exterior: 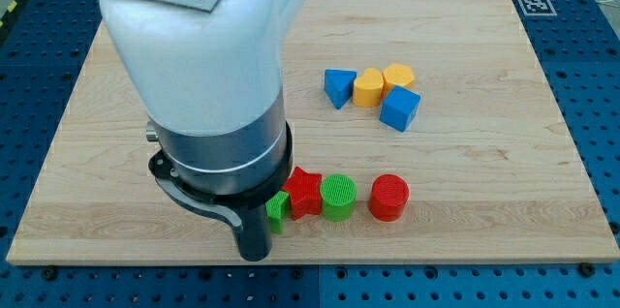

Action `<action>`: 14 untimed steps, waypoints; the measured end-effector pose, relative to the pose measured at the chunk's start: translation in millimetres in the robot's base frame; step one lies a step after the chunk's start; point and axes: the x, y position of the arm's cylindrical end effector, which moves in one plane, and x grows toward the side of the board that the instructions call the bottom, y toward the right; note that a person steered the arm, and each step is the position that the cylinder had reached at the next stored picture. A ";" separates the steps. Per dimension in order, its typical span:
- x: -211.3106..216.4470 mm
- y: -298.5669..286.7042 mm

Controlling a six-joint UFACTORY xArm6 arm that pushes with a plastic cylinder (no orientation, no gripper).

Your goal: Push the red star and green star slightly down

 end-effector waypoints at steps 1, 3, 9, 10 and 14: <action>-1.2 -5.7; -15.0 -23.4; -85.0 -24.9; -85.0 -6.8; -93.1 51.6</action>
